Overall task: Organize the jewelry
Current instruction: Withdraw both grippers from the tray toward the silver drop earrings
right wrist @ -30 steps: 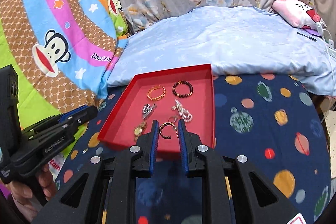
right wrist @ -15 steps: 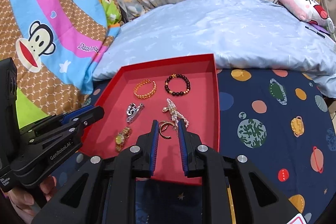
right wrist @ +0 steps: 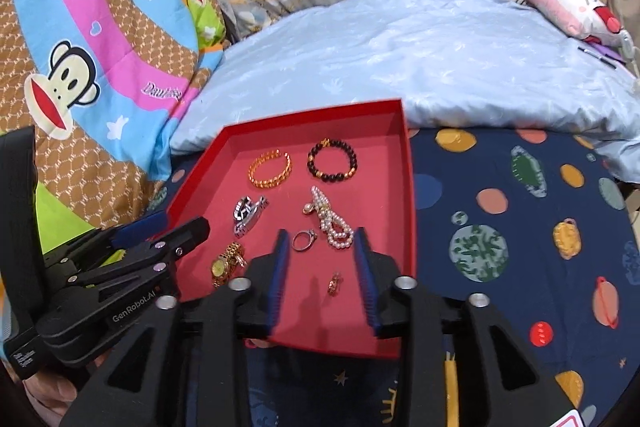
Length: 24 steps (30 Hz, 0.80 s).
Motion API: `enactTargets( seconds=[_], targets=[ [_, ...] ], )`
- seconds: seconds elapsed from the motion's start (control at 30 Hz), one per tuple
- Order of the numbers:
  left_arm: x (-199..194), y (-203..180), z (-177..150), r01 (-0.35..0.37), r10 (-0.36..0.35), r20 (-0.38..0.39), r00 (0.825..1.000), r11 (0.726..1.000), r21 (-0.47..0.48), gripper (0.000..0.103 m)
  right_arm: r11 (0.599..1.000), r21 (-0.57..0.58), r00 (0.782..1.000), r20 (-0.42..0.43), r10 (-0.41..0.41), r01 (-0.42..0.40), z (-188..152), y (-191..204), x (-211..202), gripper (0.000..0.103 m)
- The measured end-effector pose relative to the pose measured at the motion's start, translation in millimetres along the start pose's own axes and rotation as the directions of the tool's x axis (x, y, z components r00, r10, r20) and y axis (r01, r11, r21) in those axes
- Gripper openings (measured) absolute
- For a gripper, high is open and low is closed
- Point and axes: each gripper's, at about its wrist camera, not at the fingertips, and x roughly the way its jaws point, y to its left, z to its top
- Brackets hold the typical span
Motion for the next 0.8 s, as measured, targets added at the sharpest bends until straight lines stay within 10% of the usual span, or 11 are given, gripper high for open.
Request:
enactTargets(
  seconds=[0.8],
  targets=[
    [-102.1,18.7,-125.0,0.048,-0.053,-0.106,0.993,0.998,-0.043,0.07,0.996,0.014,0.993,-0.07,-0.091,0.093,-141.8,4.8,-122.5,0.045]
  ],
)
